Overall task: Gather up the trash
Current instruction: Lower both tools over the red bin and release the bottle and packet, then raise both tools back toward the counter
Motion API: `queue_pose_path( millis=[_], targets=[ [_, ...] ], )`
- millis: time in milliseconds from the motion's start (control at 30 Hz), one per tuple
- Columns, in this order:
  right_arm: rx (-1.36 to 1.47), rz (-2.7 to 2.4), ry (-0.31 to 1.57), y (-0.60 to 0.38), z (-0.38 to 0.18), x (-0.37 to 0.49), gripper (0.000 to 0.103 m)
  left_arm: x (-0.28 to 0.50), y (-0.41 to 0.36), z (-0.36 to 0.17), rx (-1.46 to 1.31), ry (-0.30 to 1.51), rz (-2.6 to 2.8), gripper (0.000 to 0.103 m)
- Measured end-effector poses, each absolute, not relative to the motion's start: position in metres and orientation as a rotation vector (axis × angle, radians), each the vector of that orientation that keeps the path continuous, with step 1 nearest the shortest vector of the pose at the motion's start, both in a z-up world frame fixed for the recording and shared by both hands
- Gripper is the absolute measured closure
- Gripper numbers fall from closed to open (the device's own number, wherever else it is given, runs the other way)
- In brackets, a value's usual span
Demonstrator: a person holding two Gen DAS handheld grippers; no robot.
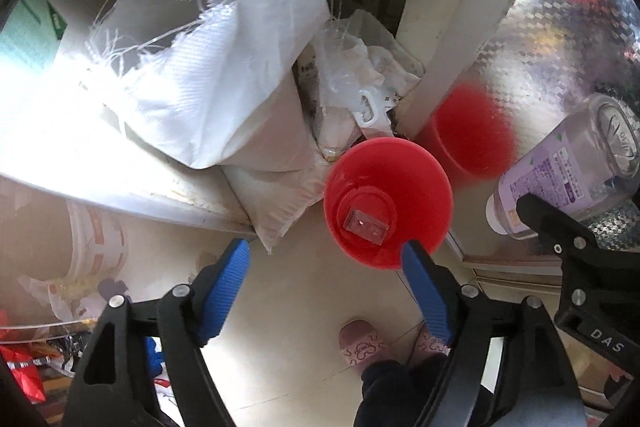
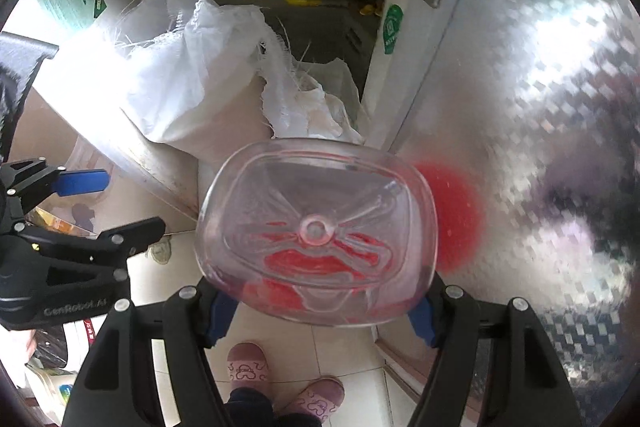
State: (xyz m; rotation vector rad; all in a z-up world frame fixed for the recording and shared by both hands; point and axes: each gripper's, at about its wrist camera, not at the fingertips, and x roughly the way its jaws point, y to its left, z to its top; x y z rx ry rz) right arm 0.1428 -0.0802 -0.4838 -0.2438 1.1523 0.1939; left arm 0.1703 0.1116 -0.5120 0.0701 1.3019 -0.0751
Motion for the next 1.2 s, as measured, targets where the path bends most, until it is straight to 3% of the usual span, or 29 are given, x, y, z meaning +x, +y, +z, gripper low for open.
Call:
queue_pose_path(
  millis=[233, 367, 667, 1200],
  targets=[
    [-0.237, 0.227, 1.191, -0.079, -0.475, 0.141, 0.034, 0.159, 0.113, -0.491, 0.068, 1.294, -0.042, 0.025],
    [-0.258, 0.233, 1.13, -0.077, -0.453, 0.133, 0.02, 0.15, 0.115, -0.468, 0.067, 1.276, -0.02, 0.023],
    [-0.303, 0.239, 1.082, -0.073, -0.402, 0.124, 0.011, 0.139, 0.121, -0.414, 0.031, 1.241, 0.016, 0.021],
    [-0.207, 0.081, 1.015, -0.078, -0.21, 0.086, 0.009, 0.119, 0.11, -0.215, 0.082, 1.142, -0.106, 0.021]
  ],
)
